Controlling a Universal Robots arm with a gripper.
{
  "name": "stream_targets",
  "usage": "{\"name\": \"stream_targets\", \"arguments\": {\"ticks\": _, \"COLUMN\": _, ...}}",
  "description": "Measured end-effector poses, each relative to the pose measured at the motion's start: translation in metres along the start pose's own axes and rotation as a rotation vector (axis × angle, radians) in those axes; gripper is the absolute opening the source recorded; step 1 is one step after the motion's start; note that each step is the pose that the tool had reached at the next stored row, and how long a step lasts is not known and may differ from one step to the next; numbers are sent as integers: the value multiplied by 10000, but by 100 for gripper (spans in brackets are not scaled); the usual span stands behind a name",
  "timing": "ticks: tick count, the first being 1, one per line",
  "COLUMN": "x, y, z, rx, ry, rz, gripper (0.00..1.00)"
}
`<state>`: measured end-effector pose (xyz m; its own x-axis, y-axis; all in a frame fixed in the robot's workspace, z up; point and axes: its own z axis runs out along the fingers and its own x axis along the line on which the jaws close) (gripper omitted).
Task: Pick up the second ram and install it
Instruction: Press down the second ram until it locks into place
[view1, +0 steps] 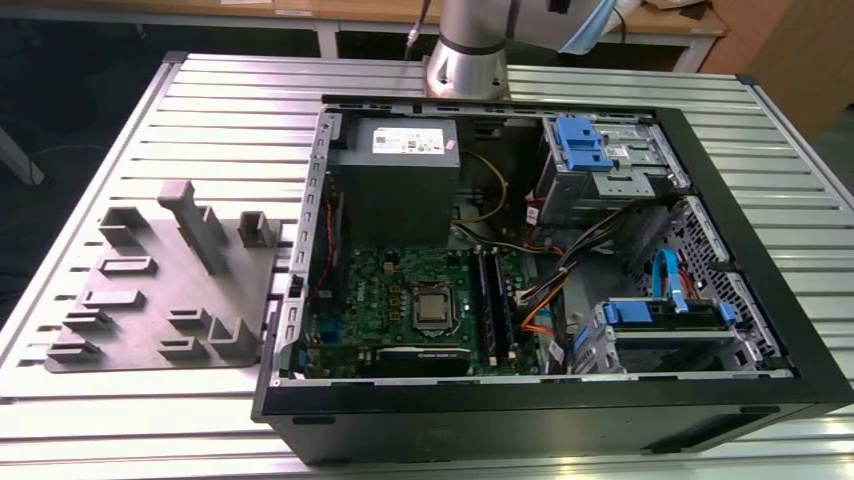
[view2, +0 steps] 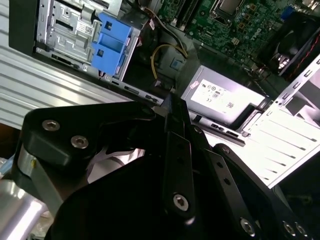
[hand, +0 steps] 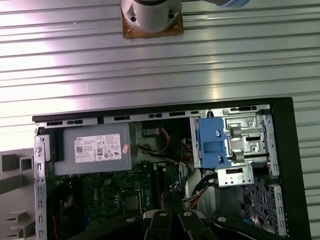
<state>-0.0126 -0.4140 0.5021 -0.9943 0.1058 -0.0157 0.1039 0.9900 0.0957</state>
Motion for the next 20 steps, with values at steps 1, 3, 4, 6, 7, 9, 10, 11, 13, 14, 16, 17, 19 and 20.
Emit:
{"name": "stream_targets", "arguments": {"ticks": 1, "x": 0, "y": -9, "z": 17, "rx": 1, "ry": 0, "rz": 0, "gripper": 7}}
{"name": "stream_targets", "arguments": {"ticks": 3, "x": -1, "y": -28, "z": 51, "rx": 1, "ry": 0, "rz": 0, "gripper": 7}}
{"name": "stream_targets", "arguments": {"ticks": 4, "x": -2, "y": -38, "z": 66, "rx": 1, "ry": 0, "rz": 0, "gripper": 7}}
{"name": "stream_targets", "arguments": {"ticks": 6, "x": -3, "y": -59, "z": 97, "rx": 0, "ry": 0, "rz": 0, "gripper": 7}}
{"name": "stream_targets", "arguments": {"ticks": 7, "x": -4, "y": -69, "z": 112, "rx": 0, "ry": 0, "rz": 1, "gripper": 7}}
{"name": "stream_targets", "arguments": {"ticks": 9, "x": -5, "y": -86, "z": 144, "rx": 0, "ry": 0, "rz": 1, "gripper": 7}}
{"name": "stream_targets", "arguments": {"ticks": 10, "x": -5, "y": -96, "z": 162, "rx": 1, "ry": 0, "rz": 0, "gripper": 7}}
{"name": "stream_targets", "arguments": {"ticks": 11, "x": -6, "y": -104, "z": 179, "rx": 0, "ry": 0, "rz": 0, "gripper": 7}}
{"name": "stream_targets", "arguments": {"ticks": 13, "x": -6, "y": -119, "z": 213, "rx": 1, "ry": 0, "rz": 1, "gripper": 7}}
{"name": "stream_targets", "arguments": {"ticks": 14, "x": -5, "y": -125, "z": 231, "rx": 1, "ry": 0, "rz": 1, "gripper": 7}}
{"name": "stream_targets", "arguments": {"ticks": 16, "x": -5, "y": -137, "z": 266, "rx": 0, "ry": 0, "rz": 0, "gripper": 7}}
{"name": "stream_targets", "arguments": {"ticks": 17, "x": -4, "y": -144, "z": 285, "rx": 1, "ry": 0, "rz": 1, "gripper": 7}}
{"name": "stream_targets", "arguments": {"ticks": 19, "x": -2, "y": -158, "z": 320, "rx": 0, "ry": 0, "rz": 0, "gripper": 7}}
{"name": "stream_targets", "arguments": {"ticks": 20, "x": -2, "y": -165, "z": 336, "rx": 1, "ry": 0, "rz": 0, "gripper": 7}}
